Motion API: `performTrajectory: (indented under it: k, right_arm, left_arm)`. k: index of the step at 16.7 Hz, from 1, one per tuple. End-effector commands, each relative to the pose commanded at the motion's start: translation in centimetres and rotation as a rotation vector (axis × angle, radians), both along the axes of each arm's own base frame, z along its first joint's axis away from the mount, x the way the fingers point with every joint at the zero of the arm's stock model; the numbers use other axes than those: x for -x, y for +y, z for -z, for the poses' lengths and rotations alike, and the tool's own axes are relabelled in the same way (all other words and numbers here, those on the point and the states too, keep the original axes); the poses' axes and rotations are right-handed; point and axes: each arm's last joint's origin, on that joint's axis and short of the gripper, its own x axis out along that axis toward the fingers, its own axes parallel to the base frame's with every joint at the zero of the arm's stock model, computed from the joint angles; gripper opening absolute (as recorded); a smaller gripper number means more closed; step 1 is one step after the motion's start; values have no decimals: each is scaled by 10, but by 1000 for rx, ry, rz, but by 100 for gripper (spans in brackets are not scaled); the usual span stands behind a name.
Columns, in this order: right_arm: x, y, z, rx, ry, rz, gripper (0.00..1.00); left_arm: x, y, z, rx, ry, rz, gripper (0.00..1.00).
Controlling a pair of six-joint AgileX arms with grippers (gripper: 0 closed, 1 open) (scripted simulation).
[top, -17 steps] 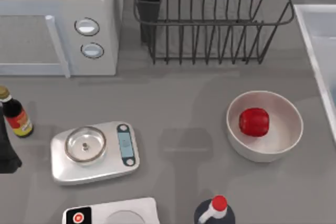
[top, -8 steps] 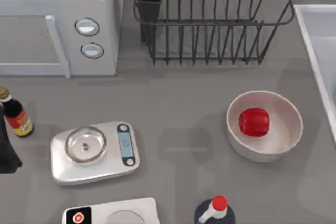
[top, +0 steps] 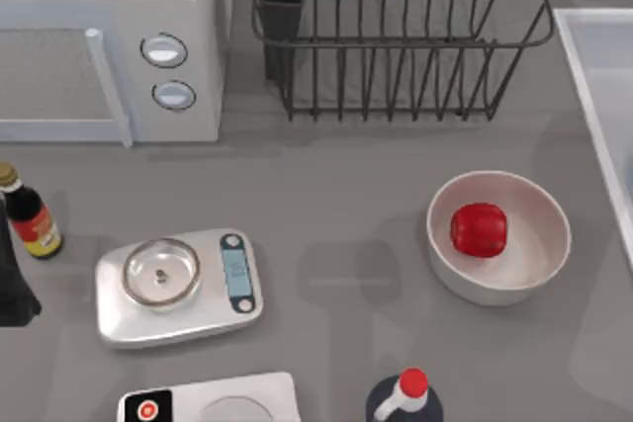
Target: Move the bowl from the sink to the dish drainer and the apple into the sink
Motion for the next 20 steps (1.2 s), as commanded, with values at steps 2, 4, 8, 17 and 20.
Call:
performTrajectory:
  k: [2, 4, 8, 17, 20]
  right_arm:
    - [-2, -2, 16, -2, 7, 5, 100]
    - [-6, -2, 41, 0, 1, 4, 100]
    - [-10, -2, 92, 2, -3, 4, 100]
    - [-9, -2, 99, 0, 1, 4, 70]
    - [-9, -2, 99, 0, 1, 4, 47]
  left_arm:
    - [0, 0, 0, 0, 0, 0, 100]
    - [0, 0, 0, 0, 0, 0, 100]
    - [0, 0, 0, 0, 0, 0, 100]
    - [0, 0, 0, 0, 0, 0, 100]
    - [0, 0, 0, 0, 0, 0, 100]
